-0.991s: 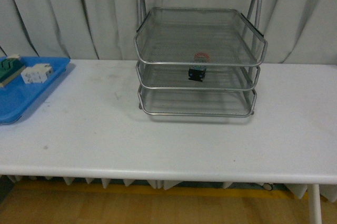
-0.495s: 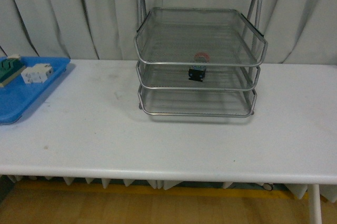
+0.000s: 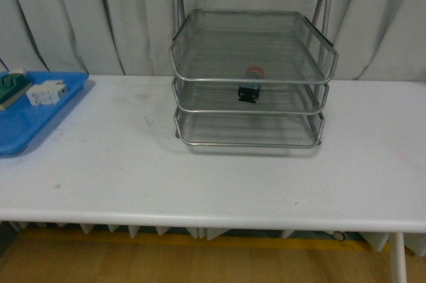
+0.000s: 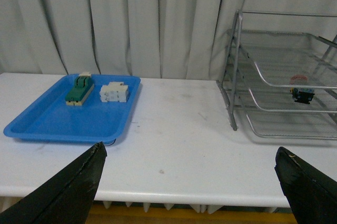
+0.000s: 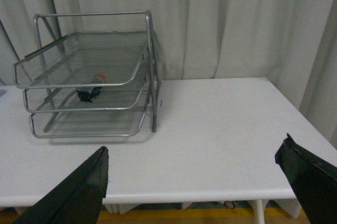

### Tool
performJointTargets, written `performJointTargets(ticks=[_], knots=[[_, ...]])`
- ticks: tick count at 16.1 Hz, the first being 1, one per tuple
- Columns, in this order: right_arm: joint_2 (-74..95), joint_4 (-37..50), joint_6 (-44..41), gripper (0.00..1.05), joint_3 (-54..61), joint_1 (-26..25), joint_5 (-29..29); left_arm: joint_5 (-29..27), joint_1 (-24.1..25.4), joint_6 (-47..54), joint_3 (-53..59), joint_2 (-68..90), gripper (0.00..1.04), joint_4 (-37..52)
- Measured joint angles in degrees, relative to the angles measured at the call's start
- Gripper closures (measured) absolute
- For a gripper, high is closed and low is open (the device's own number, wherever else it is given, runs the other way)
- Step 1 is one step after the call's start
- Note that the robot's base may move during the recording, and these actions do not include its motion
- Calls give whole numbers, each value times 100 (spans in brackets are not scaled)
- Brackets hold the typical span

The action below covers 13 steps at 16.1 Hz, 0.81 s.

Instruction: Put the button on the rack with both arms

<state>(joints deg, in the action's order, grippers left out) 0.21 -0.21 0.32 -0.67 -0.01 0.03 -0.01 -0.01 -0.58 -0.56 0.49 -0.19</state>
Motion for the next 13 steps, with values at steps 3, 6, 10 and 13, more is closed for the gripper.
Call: performJointTargets(ticks=[3, 6, 10, 13], knots=[[0, 0, 0, 6, 0, 0, 0, 0, 0, 0, 0, 0, 7, 0], [0, 0, 0, 6, 0, 0, 0, 0, 0, 0, 0, 0, 7, -2], [0, 2, 0, 6, 0, 0, 0, 0, 0, 0, 0, 0, 7, 0], [0, 0, 0, 6, 0, 0, 0, 0, 0, 0, 0, 0, 7, -2]])
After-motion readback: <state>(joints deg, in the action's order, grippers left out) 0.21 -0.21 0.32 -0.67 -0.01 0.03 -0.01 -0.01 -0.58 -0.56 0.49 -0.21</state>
